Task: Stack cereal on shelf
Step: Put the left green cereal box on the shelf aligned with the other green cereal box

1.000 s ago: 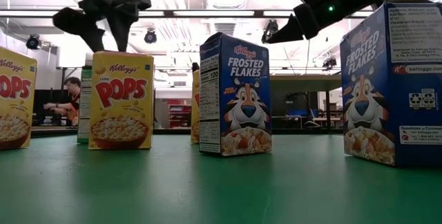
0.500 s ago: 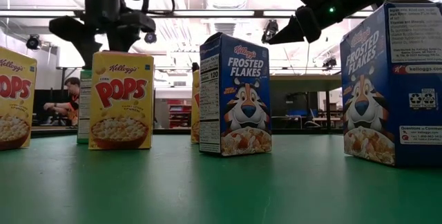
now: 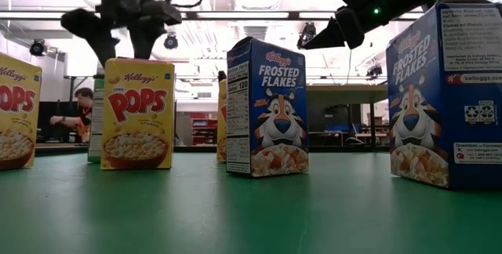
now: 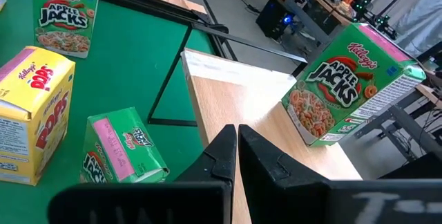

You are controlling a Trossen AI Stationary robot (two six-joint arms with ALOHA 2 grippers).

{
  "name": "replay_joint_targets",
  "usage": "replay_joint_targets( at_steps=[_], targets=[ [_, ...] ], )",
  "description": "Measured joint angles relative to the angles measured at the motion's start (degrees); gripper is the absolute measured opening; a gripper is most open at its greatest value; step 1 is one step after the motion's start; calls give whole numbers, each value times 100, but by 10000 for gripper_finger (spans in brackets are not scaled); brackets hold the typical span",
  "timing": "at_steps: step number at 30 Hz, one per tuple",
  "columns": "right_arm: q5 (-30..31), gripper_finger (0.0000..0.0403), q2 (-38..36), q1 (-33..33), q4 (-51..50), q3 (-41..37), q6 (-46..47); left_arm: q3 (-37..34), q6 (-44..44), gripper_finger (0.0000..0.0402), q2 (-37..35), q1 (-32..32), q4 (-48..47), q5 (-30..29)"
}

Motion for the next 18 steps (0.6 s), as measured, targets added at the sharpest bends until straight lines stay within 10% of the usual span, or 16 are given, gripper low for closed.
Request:
replay_joint_targets(
  at_steps=[18],
  targets=[
    [-1, 9, 0, 0, -39, 0, 12, 49, 41, 258, 558, 2, -320, -85]
  ],
)
